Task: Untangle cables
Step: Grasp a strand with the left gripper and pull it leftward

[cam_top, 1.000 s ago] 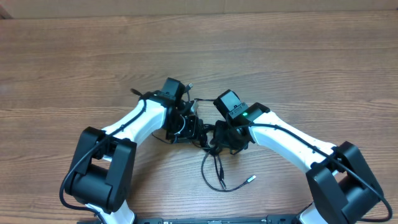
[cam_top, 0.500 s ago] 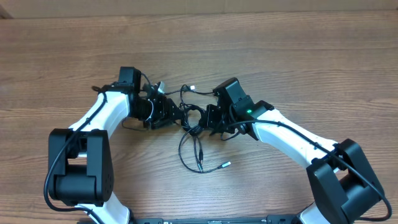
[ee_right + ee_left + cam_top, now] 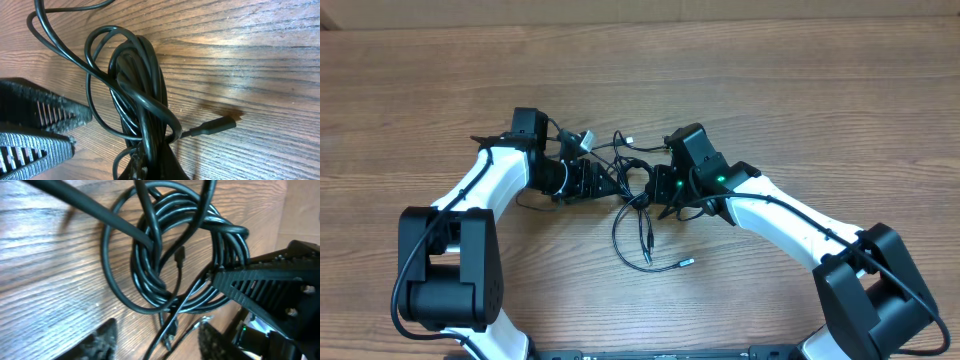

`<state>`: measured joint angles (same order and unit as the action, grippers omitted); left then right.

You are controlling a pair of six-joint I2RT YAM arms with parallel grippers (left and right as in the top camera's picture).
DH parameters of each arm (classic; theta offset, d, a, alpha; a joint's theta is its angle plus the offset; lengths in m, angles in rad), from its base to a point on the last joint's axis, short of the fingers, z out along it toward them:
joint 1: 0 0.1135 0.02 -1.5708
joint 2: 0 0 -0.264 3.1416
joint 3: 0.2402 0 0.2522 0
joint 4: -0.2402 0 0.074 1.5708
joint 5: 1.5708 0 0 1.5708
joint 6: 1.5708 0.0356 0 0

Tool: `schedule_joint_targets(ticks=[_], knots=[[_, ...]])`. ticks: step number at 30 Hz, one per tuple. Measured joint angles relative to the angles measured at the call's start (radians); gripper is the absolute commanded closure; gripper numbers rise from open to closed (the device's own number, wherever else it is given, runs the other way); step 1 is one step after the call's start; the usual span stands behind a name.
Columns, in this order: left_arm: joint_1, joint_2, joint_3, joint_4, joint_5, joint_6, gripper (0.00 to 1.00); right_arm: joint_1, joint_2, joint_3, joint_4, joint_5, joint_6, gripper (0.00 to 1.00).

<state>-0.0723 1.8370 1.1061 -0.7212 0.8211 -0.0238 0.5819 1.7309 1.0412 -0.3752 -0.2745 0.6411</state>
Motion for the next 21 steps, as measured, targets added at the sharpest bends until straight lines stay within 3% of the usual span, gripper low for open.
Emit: schedule_joint_targets(ticks=[4, 7, 11, 13, 15, 21], knots=[[-0.041, 0.0, 0.0, 0.019, -0.117, -0.097, 0.43, 0.0, 0.0, 0.0, 0.0, 0.002, -0.01, 0.96], [-0.086, 0.0, -0.003, 0.083, -0.151, -0.168, 0.73, 0.0, 0.0, 0.0, -0.002, 0.002, -0.01, 0.96], [-0.138, 0.0, -0.004, 0.132, -0.171, -0.259, 0.93, 0.0, 0.0, 0.0, -0.008, 0.01, -0.013, 0.96], [-0.138, 0.0, -0.004, 0.132, -0.176, -0.28, 0.86, 0.0, 0.0, 0.0, -0.008, 0.013, -0.013, 0.96], [-0.138, 0.0, -0.004, 0.131, -0.181, -0.29, 0.61, 0.0, 0.0, 0.0, -0.008, 0.012, -0.013, 0.96], [-0.138, 0.0, -0.004, 0.131, -0.201, -0.298, 0.57, 0.0, 0.0, 0.0, -0.007, 0.012, -0.013, 0.96]])
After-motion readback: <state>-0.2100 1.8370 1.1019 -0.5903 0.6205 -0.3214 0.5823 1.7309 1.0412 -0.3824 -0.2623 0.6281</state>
